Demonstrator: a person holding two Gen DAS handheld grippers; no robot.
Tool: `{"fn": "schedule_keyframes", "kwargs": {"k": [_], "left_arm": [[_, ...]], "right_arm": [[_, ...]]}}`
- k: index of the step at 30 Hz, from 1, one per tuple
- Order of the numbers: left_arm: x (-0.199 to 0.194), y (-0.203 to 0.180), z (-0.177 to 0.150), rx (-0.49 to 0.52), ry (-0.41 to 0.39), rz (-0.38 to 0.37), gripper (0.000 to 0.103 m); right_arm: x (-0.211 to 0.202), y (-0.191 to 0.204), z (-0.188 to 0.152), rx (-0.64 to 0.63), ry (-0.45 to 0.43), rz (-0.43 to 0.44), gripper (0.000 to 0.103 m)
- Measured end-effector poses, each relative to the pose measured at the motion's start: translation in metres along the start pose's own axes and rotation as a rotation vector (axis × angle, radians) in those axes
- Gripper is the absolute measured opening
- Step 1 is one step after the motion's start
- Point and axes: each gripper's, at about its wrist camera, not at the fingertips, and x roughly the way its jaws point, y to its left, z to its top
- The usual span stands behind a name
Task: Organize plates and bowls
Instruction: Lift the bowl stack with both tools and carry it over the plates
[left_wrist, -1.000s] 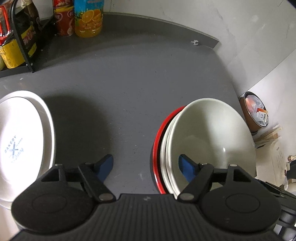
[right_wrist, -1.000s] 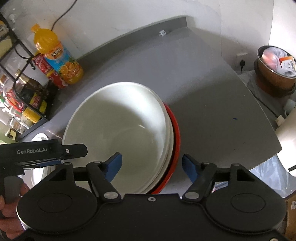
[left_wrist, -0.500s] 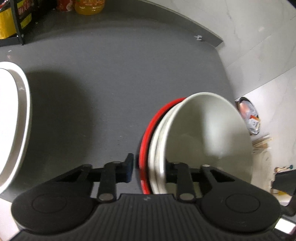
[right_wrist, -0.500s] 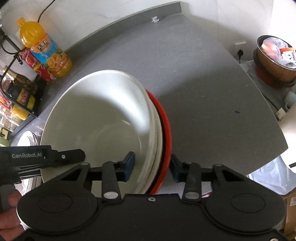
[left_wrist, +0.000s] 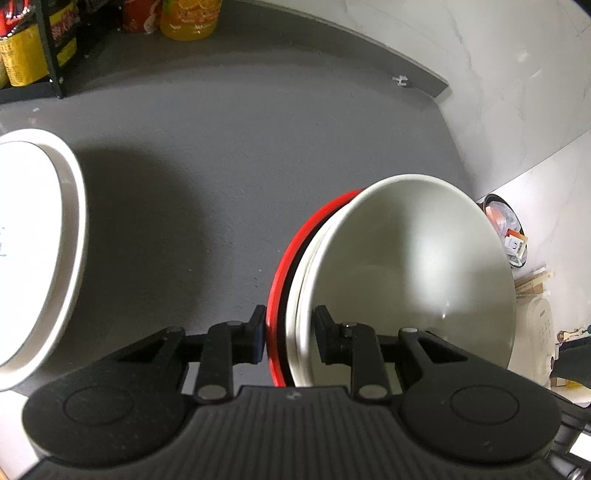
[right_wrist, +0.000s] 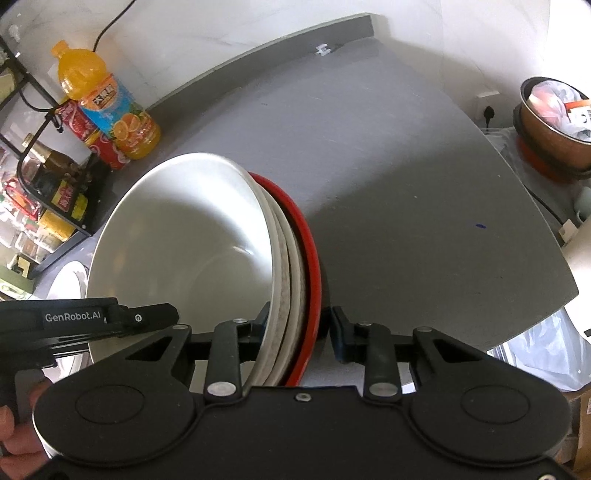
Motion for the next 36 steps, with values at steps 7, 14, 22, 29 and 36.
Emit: {"fn": "schedule_keyframes", "kwargs": {"k": [7,14,22,29,36], "left_arm": [[-0.024,0.013,0.004,-0.01,-0.04,0.005,0.026],[-0.055,0.036,0.015,-0.015,-0.084,0.013,0.026],[-0.083,0.065,0.023,-0.039,-0.111,0.021,0.026],[-0.107,0.092,0.037,-0.054,-0.134,0.032,0.026],[-0.124,0.124,0.046,-0.09,-0.149,0.036,0.026]], "right_arm": [[-0.007,0.026,0.0,-0.042,-0.029,0.019,0.03],[-0.015,0.059,0.002,-0.093,-0.046,0.05,0.03],[-0.021,0.095,0.005,-0.124,-0.059,0.08,0.03],[-0.022,0.128,0.005,-0.148,-0.07,0.102,0.03],[-0.017,0.162,0.005,-0.179,-0.07,0.119,0.03]]}}
